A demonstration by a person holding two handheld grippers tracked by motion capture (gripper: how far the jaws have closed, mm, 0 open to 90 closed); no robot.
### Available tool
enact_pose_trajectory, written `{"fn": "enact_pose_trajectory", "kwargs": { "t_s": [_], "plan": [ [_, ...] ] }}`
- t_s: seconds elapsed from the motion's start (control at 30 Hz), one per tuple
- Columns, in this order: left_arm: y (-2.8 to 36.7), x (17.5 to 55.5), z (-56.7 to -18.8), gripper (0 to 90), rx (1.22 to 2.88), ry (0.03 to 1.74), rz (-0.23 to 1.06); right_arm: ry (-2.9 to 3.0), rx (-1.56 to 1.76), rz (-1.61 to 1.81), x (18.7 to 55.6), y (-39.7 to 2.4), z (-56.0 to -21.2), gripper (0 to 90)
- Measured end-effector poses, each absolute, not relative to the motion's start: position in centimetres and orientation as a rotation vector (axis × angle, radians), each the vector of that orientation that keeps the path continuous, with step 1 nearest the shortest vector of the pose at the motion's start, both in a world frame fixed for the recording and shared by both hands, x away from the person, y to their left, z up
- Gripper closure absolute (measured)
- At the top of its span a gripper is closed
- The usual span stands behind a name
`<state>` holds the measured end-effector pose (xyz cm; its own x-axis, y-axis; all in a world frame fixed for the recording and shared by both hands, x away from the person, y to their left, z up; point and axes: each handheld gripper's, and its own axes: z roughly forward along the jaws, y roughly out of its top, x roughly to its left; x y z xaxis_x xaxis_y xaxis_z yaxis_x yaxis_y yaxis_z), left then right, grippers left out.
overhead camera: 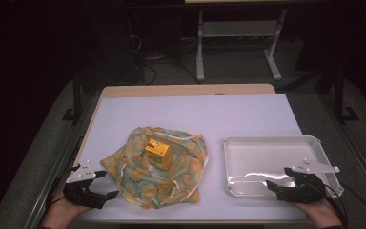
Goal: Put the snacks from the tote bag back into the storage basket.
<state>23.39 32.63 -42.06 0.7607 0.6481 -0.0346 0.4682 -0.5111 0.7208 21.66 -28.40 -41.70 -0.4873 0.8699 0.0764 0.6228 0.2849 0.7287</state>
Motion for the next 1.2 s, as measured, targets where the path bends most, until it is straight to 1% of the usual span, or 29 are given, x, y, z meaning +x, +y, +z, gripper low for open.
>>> {"fn": "enact_pose_trajectory", "kwargs": {
  "t_s": [0.43, 0.7, 0.93, 1.07, 1.13, 1.17, 1.2],
  "plan": [
    [33.0, 23.5, -41.3, 13.7, 2.185, 0.824, 0.297, 2.221, 1.364, 1.032, 21.9, -28.0, -41.8, 17.0],
    [32.9, 23.6, -40.6, 13.8, 2.203, 0.803, 0.298, 2.203, 1.352, 1.045, 21.9, -27.7, -42.2, 13.9],
    [32.6, 24.0, -39.3, 14.6, 2.189, 0.795, 0.308, 2.202, 1.344, 1.045, 22.0, -27.7, -42.2, 13.8],
    [32.5, 24.4, -38.5, 14.9, 2.147, 0.797, 0.301, 2.203, 1.341, 1.039, 22.0, -27.6, -42.2, 13.9],
    [32.5, 24.6, -38.3, 15.8, 2.144, 0.793, 0.296, 2.202, 1.340, 1.039, 22.0, -27.6, -42.2, 13.8],
    [32.4, 24.7, -38.2, 18.7, 2.140, 0.792, 0.294, 2.205, 1.334, 1.036, 22.1, -27.6, -42.2, 13.9],
    [32.4, 24.7, -38.2, 18.8, 2.140, 0.792, 0.294, 2.205, 1.338, 1.035, 22.1, -27.5, -42.2, 13.9]
  ]
}}
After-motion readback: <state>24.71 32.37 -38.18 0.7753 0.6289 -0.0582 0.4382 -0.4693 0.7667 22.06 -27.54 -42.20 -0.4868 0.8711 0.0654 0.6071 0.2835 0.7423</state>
